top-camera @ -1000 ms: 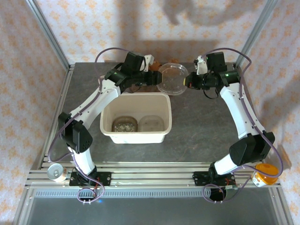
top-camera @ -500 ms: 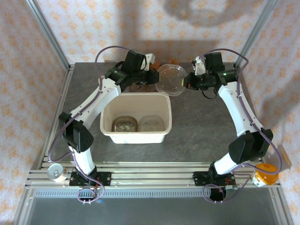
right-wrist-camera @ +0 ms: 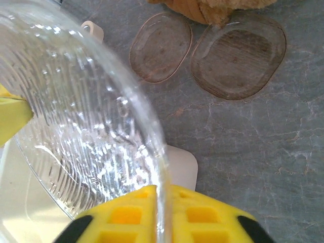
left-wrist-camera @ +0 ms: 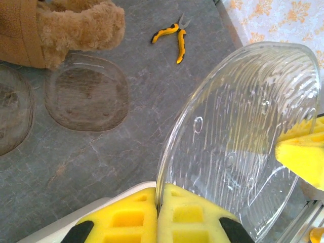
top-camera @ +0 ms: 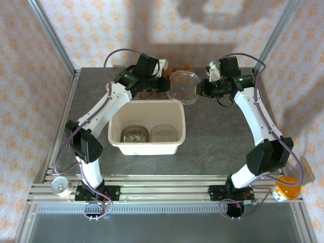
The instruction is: Place the plates into the plastic bin on the countertop
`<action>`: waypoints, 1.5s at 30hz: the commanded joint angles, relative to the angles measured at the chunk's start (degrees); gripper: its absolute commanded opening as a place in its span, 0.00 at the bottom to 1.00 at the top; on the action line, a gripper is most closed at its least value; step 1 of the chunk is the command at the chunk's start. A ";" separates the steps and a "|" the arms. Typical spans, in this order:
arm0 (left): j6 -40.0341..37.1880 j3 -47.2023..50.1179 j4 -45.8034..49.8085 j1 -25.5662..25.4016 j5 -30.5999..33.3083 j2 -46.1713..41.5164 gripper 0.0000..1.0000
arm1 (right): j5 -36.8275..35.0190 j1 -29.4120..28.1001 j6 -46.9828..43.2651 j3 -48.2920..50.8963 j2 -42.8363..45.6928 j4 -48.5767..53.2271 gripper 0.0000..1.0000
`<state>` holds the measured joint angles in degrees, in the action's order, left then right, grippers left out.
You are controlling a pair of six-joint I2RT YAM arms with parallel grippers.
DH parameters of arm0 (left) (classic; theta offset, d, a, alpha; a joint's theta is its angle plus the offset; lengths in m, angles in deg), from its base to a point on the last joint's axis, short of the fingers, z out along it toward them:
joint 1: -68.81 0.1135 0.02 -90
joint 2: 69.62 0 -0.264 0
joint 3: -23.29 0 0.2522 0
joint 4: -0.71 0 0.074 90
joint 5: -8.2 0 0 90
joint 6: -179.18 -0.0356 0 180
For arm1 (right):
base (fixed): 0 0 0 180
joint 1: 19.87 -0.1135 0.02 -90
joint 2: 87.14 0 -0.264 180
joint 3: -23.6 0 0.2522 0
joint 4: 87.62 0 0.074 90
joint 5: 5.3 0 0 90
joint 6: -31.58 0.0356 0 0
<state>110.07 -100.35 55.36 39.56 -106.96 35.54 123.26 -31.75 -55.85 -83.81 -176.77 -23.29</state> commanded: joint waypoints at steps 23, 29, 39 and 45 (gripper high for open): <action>-3.49 19.01 16.47 8.24 -5.83 -19.24 0.00 | -9.07 2.02 2.58 7.40 5.08 -11.15 0.99; 0.09 27.68 13.27 8.21 -3.84 -22.25 0.00 | -9.52 1.95 3.68 8.17 3.49 -12.91 0.99; 3.63 33.29 9.50 6.88 -3.31 -20.25 0.00 | -10.28 2.02 3.98 12.34 3.57 -13.69 0.99; 4.96 34.27 8.62 5.37 -2.01 -17.57 0.00 | -11.63 2.10 3.42 14.08 4.45 -13.16 0.99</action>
<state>113.43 -67.06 65.85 45.35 -110.68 16.64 113.86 -29.78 -52.22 -71.11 -173.34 -35.88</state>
